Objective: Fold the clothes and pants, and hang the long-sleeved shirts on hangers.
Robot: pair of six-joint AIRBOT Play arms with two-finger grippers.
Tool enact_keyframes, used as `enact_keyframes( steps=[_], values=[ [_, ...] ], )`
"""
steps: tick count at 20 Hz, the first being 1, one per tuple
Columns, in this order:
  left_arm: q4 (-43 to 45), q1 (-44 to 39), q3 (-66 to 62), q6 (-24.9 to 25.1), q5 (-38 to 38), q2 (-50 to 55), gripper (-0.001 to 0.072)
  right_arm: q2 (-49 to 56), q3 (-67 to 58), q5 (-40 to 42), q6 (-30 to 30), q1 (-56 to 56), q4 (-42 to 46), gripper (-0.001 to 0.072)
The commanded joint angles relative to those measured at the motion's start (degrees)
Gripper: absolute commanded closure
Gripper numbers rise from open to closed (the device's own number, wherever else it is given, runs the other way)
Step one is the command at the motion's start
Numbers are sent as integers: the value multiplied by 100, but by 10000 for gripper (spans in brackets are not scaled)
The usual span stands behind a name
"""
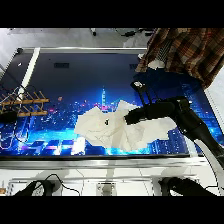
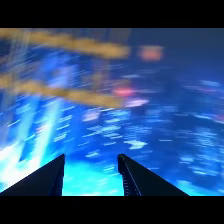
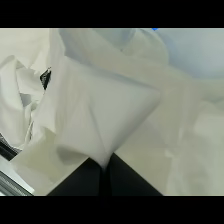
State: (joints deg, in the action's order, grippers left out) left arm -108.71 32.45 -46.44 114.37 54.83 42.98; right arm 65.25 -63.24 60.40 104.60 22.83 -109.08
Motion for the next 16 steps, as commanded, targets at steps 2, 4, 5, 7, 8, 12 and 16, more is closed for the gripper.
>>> enact_keyframes(
  steps=[2, 4, 5, 7, 8, 12, 16],
  values=[
    [-575, 1497, 107, 719, 254, 734, 285, 0, 2, -131, 144, 7, 2, 668],
    [-496, 1528, 107, 769, 238, 1180, 285, 0, 2, -221, 153, 7, -7, 668],
    [-516, 1517, 107, 811, 175, 1390, 285, 0, 4, -227, 151, 7, -20, 668],
    [-584, 1515, 107, 826, -92, 1836, 285, 0, 4, -199, 149, 7, -22, 668],
    [-584, 1515, 107, 826, -247, 2046, 285, 0, 2, -175, 149, 7, -22, 668],
    [-962, 1515, 107, 1193, -579, 2798, 285, 0, 4, -26, 44, 7, -22, 668],
    [-2041, 1504, 107, 1786, -627, 3228, 285, 0, 4, -31, -66, 7, -20, 668]
  ],
)
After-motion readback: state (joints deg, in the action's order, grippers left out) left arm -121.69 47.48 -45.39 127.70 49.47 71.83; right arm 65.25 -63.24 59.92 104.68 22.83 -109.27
